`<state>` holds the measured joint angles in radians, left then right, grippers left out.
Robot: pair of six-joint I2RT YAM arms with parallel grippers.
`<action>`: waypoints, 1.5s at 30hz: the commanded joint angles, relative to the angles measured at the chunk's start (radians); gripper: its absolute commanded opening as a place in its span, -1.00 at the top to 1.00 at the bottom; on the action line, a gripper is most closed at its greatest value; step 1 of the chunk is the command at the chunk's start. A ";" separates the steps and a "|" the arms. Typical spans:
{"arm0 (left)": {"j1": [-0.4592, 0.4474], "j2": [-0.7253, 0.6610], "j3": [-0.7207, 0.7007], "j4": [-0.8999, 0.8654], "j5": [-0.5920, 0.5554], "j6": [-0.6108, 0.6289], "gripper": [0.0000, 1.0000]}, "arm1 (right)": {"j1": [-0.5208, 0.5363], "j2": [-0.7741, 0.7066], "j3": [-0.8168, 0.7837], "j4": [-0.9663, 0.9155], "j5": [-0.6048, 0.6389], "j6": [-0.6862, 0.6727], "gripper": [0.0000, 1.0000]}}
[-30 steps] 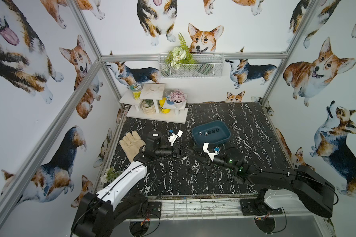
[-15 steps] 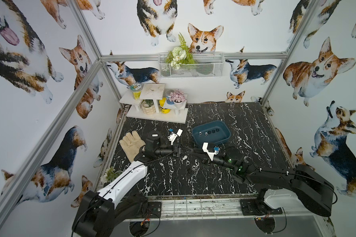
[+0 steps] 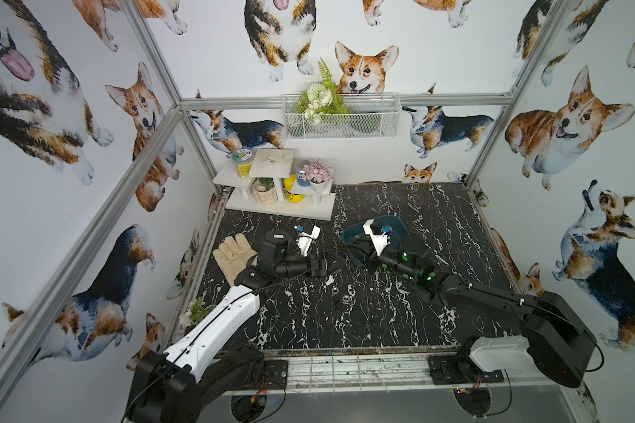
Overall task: Put the nuts on the desktop into the storage box
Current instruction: Pick up the nut from the center of the board, then place the nut in the storage box.
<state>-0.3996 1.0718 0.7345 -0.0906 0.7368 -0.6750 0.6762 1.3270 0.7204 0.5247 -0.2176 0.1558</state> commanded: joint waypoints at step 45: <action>-0.053 -0.101 -0.105 -0.214 -0.608 0.157 -0.93 | -0.081 0.484 0.570 -0.756 0.335 0.131 0.13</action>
<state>-0.4206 0.9642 0.6033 -0.2451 0.1581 -0.4801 0.5873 1.8702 1.3106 -0.2741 0.0673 0.3027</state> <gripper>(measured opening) 0.974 0.429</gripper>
